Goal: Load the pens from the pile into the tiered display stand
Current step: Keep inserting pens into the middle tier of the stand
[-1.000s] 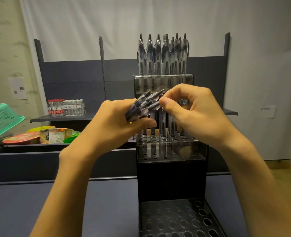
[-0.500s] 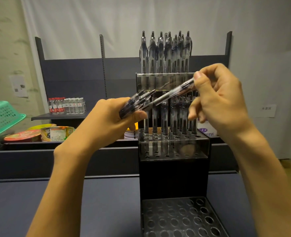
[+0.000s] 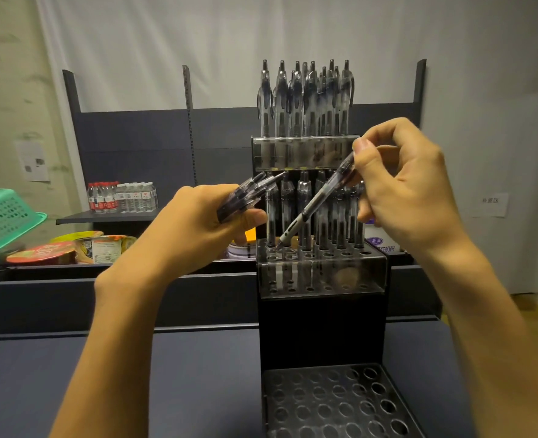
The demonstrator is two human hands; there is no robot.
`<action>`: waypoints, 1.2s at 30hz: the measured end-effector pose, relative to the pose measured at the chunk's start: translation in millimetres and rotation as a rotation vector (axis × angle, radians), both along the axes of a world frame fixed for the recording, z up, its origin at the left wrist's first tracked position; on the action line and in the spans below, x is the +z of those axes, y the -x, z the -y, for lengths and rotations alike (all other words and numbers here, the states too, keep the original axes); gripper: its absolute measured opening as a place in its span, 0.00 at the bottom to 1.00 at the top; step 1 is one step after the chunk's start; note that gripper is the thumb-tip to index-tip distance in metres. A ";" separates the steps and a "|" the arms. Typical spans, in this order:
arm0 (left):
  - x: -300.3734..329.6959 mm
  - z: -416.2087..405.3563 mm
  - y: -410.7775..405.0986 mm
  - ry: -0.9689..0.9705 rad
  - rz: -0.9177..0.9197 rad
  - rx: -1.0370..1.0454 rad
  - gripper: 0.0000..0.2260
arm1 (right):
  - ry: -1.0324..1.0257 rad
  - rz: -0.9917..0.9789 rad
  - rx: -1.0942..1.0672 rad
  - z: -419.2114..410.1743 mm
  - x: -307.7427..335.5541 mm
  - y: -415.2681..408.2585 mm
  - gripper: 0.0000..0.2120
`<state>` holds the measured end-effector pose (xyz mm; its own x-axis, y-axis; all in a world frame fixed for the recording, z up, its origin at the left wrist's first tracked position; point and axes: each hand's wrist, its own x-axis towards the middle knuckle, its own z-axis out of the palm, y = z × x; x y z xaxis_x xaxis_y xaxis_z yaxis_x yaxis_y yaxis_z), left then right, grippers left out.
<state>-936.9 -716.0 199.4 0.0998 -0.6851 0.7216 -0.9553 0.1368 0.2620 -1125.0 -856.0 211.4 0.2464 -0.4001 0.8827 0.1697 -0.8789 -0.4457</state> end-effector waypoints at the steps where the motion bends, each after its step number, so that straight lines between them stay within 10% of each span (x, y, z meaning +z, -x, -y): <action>1: 0.0 -0.4 0.0 -0.001 -0.006 -0.002 0.20 | 0.009 -0.007 -0.007 -0.4 0.1 -0.3 0.06; 36: 1.7 -5.6 0.7 -0.055 -0.046 -0.024 0.18 | 0.145 -0.174 -0.240 -26.6 10.8 -46.9 0.06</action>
